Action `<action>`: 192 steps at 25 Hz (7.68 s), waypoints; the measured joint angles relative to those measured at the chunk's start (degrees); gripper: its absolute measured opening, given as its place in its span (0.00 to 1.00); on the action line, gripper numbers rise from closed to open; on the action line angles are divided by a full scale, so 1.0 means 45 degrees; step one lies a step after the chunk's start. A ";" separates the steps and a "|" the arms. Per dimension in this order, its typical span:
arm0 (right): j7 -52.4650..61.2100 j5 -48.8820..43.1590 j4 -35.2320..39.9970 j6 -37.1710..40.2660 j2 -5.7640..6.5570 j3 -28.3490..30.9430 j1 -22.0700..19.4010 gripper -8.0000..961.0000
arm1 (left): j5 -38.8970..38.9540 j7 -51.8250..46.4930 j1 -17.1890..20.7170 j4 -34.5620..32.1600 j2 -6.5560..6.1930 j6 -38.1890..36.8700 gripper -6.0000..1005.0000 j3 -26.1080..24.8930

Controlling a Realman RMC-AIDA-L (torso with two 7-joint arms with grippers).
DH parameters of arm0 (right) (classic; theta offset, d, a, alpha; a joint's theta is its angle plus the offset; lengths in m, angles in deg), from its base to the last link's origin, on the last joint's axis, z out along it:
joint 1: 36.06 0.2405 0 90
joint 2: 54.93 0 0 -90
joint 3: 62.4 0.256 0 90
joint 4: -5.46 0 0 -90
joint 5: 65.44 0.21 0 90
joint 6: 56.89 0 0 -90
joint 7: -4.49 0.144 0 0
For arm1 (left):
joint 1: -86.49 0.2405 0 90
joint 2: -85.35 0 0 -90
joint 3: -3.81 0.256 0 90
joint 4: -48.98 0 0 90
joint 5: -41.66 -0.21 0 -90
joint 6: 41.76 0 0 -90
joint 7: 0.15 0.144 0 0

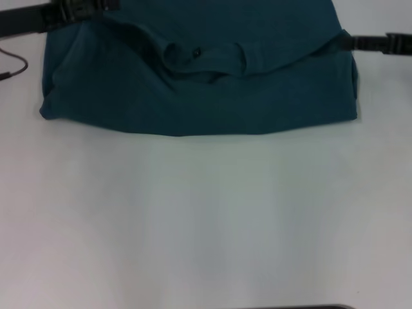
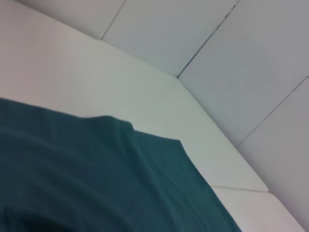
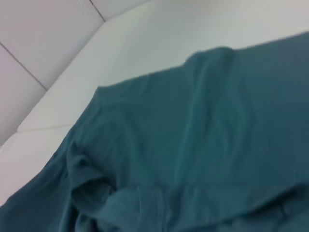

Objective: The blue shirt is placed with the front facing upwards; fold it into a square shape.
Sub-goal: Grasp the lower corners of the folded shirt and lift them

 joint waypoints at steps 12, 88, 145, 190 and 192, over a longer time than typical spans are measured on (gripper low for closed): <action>0.0930 -0.0065 -0.0396 -0.2400 0.0672 0.0221 -0.1089 0.86 | -0.0101 0.0103 0.1152 0.0601 -0.0056 -0.0589 0.87 0.1083; 0.1354 -0.1605 0.2011 0.0739 -0.0150 0.0025 -0.0006 0.05 | -0.0378 0.0459 0.1942 0.0423 -0.0356 -0.0290 0.87 0.1597; 0.1431 -0.1472 0.1956 0.0586 -0.0106 0.0137 -0.0032 0.07 | -0.1388 0.1571 0.2012 -0.0586 -0.0539 0.1075 0.82 0.2012; 0.0202 -0.0867 0.1203 -0.2420 0.0293 0.0385 -0.1866 0.08 | -0.2259 0.1309 0.2788 0.1145 -0.1051 -0.3323 0.03 0.1993; 0.0066 -0.0867 0.1031 -0.2928 0.0336 0.0397 -0.2198 0.08 | -0.2235 0.1320 0.2978 0.1355 -0.1051 -0.4023 0.03 0.1992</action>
